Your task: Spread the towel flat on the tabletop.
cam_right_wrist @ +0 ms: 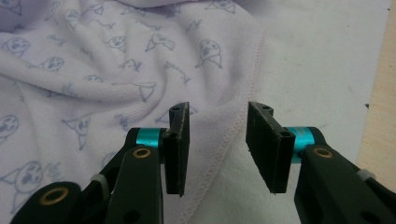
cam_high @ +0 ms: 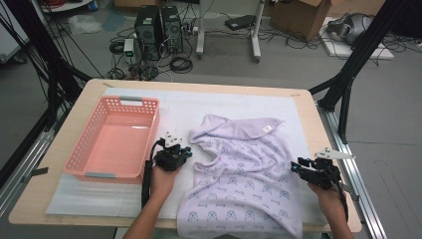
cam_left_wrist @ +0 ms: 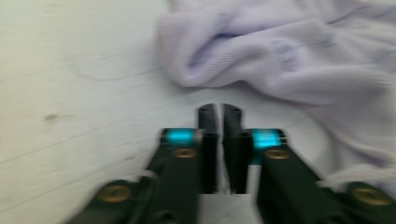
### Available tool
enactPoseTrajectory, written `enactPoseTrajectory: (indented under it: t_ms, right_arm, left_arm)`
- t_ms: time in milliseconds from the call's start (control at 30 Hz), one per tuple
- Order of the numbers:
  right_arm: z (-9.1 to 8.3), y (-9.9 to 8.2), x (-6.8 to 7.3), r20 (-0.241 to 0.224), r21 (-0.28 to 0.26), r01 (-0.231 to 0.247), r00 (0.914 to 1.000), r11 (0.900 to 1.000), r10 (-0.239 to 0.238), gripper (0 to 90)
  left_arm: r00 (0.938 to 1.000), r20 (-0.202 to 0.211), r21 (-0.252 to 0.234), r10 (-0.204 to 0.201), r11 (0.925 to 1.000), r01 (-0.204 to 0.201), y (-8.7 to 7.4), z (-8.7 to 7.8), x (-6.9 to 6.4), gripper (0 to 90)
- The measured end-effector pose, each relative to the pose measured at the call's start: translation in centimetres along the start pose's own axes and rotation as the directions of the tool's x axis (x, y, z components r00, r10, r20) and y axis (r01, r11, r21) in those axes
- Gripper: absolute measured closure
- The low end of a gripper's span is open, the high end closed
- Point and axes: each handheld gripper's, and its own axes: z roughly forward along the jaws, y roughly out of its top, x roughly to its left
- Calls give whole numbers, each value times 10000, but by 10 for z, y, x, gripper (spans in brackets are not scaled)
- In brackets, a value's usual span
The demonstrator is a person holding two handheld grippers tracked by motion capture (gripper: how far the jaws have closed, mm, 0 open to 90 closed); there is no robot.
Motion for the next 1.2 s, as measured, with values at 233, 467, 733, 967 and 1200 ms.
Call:
enactPoseTrajectory:
  t_ms: [233, 467, 733, 967, 1200]
  right_arm:
    - [-1, 1, 0, 0, -142, -21, 10000, 9999, 21, 591]
    - [-1, 1, 1, -26, -112, 7, 10000, 9999, -8, 589]
    - [-5, 0, 1, -125, -172, 73, 9999, 9998, -75, 606]
    - [-8, -2, -3, -31, -250, -145, 9999, 9996, 144, 605]
    - [5, 0, 9, -788, -145, -354, 9963, 9993, 342, 552]
  left_arm:
    - [9846, 1704, 546, 399, 9973, -499, 5, 22, -31, 536]
    - [9546, 1033, 555, 2795, 9566, -2861, 6, 35, -77, 705]
    - [9821, 550, 692, 1799, 9806, -1835, 8, 29, -60, 867]
    - [9906, -1217, 129, 630, 9980, -619, 6, 3, -11, 865]
    - [9943, -1020, -262, 300, 9991, -329, 4, 0, -6, 603]
